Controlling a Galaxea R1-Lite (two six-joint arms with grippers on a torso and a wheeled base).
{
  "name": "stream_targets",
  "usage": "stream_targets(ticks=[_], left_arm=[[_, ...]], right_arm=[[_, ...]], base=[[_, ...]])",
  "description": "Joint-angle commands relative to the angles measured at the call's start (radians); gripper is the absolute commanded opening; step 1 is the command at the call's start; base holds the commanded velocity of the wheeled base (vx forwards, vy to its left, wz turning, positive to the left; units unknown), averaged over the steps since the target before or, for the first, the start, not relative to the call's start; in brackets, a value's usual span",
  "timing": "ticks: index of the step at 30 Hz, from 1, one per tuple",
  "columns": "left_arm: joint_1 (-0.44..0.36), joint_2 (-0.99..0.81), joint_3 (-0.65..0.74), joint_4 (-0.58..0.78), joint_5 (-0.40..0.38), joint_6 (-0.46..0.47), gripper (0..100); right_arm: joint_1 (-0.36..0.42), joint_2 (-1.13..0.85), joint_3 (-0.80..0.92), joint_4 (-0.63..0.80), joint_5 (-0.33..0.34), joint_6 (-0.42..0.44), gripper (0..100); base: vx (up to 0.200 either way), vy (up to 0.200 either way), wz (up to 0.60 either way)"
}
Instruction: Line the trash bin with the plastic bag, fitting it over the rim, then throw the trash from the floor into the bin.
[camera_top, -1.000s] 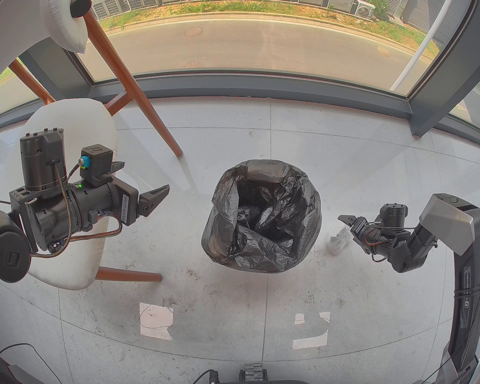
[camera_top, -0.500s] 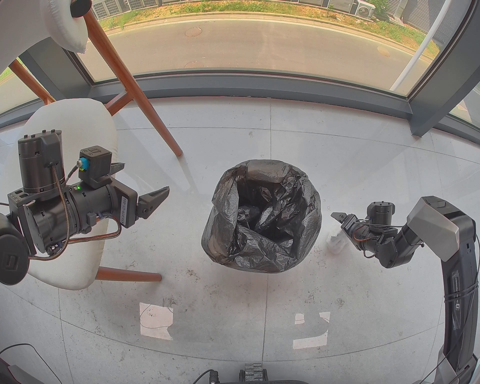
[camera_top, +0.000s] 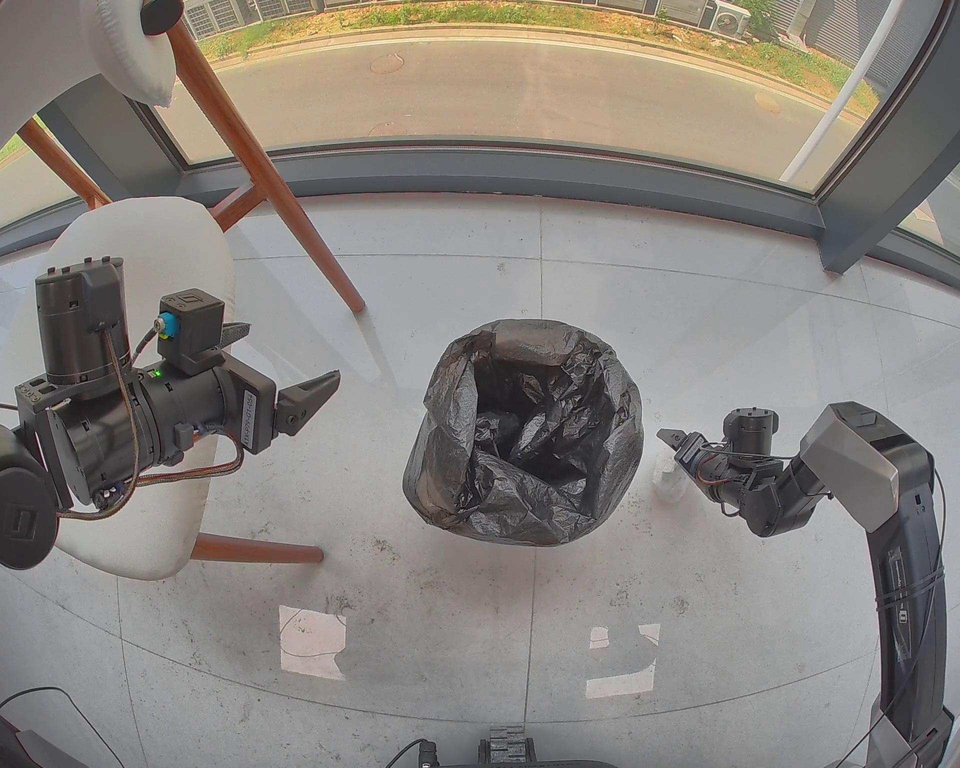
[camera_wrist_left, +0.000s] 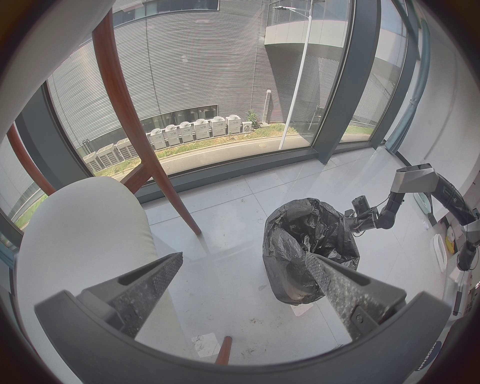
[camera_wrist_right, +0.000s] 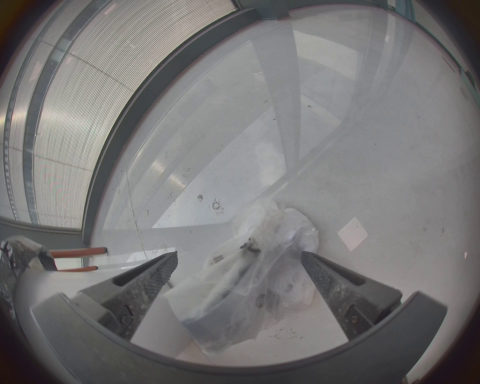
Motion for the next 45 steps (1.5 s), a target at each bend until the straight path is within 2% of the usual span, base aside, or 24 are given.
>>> stream_targets(ticks=[1,9,15,17,19,23,28,31,34,35,36,37,40,43,45], left_arm=[[0.0,0.001,-0.003,0.0,0.0,-0.003,100],[0.002,-0.005,0.0,0.0,0.0,-0.002,100],[0.002,-0.028,0.011,0.0,0.0,-0.008,100],[-0.003,-0.036,0.017,-0.002,-0.005,-0.003,100],[-0.003,-0.059,0.011,-0.002,-0.017,-0.006,100],[-0.003,-0.073,0.006,-0.039,-0.025,-0.005,100],[-0.004,-0.133,0.028,-0.054,-0.025,-0.015,100],[-0.004,-0.159,0.036,-0.054,-0.026,-0.017,100],[-0.004,-0.168,0.031,-0.054,-0.025,-0.035,100],[-0.003,-0.168,0.029,-0.054,-0.025,-0.04,100],[-0.001,-0.168,0.028,-0.055,-0.022,-0.054,100],[0.0,-0.166,0.028,-0.057,-0.019,-0.057,100],[0.006,-0.191,0.037,-0.057,-0.011,-0.078,100],[0.009,-0.231,0.039,-0.055,0.021,-0.101,100],[0.011,-0.258,0.052,-0.058,0.064,-0.095,100]], right_arm=[[0.002,0.02,0.0,-0.01,-0.019,-0.026,0],[-0.002,0.012,0.037,-0.032,-0.037,-0.031,0],[-0.019,-0.003,0.128,-0.115,-0.037,-0.032,0],[-0.045,-0.112,0.252,-0.178,-0.024,-0.041,0],[-0.071,-0.218,0.366,-0.193,0.009,-0.043,0],[-0.11,-0.462,0.57,-0.193,0.115,-0.044,0],[-0.097,-0.876,0.902,-0.19,0.277,-0.058,0],[-0.033,-1.086,0.999,-0.168,0.345,-0.074,0],[0.117,-1.236,1.016,-0.072,0.346,-0.083,0],[0.139,-1.255,1.017,-0.052,0.346,-0.089,0],[0.202,-1.311,1.019,0.016,0.348,-0.118,0],[0.213,-1.321,1.019,0.031,0.349,-0.126,0],[0.32,-1.387,1.002,0.186,0.355,-0.202,0],[0.432,-1.383,0.985,0.207,0.349,-0.225,0],[0.469,-1.368,0.978,0.198,0.349,-0.25,0]], base=[[0.0,0.0,0.0],[0.0,0.0,0.0],[0.0,0.0,0.0],[0.0,0.0,0.0],[0.0,0.0,0.0],[0.0,0.0,0.0],[0.0,0.0,0.0],[0.0,0.0,0.0],[0.0,0.0,0.0],[0.0,0.0,0.0],[0.0,0.0,0.0],[0.0,0.0,0.0],[0.0,0.0,0.0],[0.0,0.0,0.0],[0.0,0.0,0.0]])
